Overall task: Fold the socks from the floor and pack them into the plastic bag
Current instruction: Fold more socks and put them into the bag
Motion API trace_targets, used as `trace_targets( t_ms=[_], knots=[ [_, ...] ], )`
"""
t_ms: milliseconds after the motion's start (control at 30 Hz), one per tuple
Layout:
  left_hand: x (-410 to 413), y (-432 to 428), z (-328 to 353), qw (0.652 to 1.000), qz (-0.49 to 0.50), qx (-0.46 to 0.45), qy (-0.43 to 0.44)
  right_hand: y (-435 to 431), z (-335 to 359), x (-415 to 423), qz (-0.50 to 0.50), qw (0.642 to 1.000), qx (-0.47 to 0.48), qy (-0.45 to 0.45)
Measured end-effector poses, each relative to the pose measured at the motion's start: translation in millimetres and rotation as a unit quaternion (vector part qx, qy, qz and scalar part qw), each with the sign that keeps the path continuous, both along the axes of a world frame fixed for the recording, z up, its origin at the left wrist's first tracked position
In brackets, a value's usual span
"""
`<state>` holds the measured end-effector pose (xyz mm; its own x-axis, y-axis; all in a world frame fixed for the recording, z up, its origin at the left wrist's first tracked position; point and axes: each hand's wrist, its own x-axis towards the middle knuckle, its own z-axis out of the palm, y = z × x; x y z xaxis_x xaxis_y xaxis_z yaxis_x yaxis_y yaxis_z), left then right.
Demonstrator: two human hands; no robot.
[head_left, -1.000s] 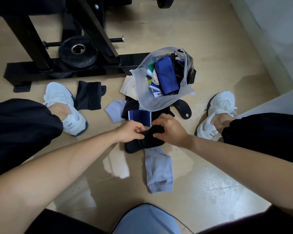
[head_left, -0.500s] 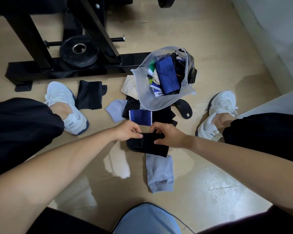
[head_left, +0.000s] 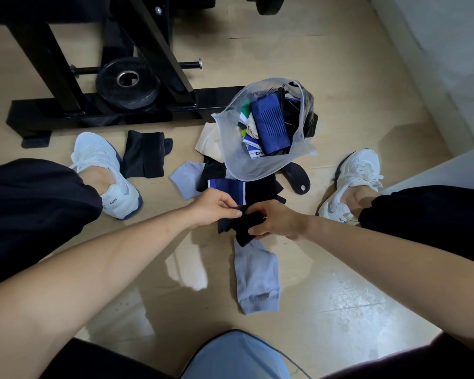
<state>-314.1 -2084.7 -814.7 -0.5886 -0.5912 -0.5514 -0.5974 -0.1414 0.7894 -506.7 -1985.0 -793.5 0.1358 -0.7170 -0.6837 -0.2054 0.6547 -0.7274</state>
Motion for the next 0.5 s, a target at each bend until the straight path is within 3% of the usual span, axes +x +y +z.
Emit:
trace_targets(
  t_ms=[133, 333, 500],
  knots=[
    [-10, 10, 6, 0.999, 0.046, 0.006, 0.016, -3, 6, 0, -0.05, 0.994, 0.032, -0.095],
    [-16, 13, 17, 0.994, 0.041, 0.096, 0.018, 0, 8, -1, -0.071, 0.994, 0.047, -0.067],
    [-11, 6, 11, 0.999, 0.014, -0.02, 0.033, -1, 3, -6, -0.027, 1.0, 0.004, -0.014]
  ],
)
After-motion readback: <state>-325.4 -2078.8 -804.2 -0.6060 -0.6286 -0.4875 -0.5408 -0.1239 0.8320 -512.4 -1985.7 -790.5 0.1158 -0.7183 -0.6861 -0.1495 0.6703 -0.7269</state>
